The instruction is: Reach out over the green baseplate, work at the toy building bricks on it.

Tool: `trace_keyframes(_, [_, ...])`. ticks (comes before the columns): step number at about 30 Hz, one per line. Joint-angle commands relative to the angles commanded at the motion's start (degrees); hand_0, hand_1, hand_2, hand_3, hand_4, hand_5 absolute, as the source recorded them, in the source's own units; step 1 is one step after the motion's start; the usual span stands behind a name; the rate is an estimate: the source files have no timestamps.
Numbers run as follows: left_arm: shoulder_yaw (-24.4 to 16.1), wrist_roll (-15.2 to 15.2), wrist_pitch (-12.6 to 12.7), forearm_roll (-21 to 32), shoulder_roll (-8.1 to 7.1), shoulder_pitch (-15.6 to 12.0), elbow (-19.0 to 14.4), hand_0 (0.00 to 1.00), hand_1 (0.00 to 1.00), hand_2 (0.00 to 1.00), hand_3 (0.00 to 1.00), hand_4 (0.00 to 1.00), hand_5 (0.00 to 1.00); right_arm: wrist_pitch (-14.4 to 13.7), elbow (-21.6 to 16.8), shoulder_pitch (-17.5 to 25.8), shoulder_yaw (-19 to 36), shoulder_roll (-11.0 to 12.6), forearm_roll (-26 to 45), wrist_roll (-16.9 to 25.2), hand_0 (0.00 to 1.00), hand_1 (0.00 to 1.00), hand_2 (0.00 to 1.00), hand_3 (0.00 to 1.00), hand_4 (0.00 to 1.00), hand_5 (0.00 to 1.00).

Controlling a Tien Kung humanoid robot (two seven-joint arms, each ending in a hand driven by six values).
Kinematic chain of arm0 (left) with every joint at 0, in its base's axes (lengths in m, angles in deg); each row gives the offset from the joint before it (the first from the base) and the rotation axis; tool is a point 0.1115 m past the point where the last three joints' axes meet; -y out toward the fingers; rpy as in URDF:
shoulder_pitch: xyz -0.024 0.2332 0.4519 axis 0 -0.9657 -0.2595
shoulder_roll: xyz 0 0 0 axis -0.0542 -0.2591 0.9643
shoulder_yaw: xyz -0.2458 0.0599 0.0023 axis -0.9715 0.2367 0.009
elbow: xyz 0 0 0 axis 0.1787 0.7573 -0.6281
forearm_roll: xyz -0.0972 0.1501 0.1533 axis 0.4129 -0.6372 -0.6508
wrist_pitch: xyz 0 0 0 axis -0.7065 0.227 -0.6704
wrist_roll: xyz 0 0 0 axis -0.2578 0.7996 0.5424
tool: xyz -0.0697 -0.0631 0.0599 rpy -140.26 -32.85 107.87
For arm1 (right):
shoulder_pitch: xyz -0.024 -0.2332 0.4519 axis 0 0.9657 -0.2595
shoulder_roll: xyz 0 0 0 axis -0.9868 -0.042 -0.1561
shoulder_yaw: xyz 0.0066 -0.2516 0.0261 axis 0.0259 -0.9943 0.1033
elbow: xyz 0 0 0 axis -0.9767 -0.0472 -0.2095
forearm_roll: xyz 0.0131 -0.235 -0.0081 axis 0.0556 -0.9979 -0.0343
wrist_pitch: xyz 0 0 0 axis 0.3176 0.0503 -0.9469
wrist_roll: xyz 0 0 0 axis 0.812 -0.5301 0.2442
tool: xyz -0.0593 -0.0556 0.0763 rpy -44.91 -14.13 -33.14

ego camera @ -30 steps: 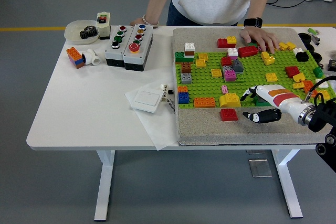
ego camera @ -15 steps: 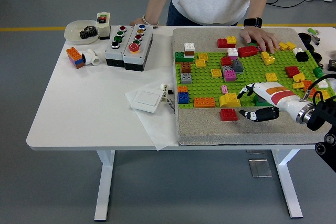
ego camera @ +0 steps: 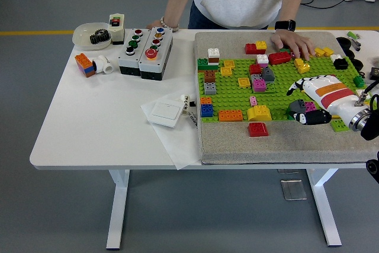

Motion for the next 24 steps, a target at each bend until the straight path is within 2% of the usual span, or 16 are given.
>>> trace_keyframes(15, [0.24,-0.12,-0.05,0.24,-0.11,0.48,-0.08,0.8,0.811,0.822,0.655,0.666,0.646,-0.38,1.7,0.27,1.54,0.04,0.42,0.31,0.689,0.672,0.726,0.627,0.759,0.323])
trace_keyframes(16, [0.28,-0.15,-0.05,0.31,-0.11,0.51,-0.09,0.799,0.812,0.822,0.655,0.667,0.646,-0.37,1.89,0.27,1.57,0.02,0.49,0.3,0.682,0.67,0.727,0.67,0.784,0.361])
trace_keyframes(24, [0.42,-0.26,-0.03,0.6,-0.07,0.63,-0.1,0.798,0.812,0.822,0.655,0.666,0.646,-0.28,3.07,0.79,1.9,-0.02,1.0,0.37,0.69,0.67,0.729,0.673,0.784,0.368])
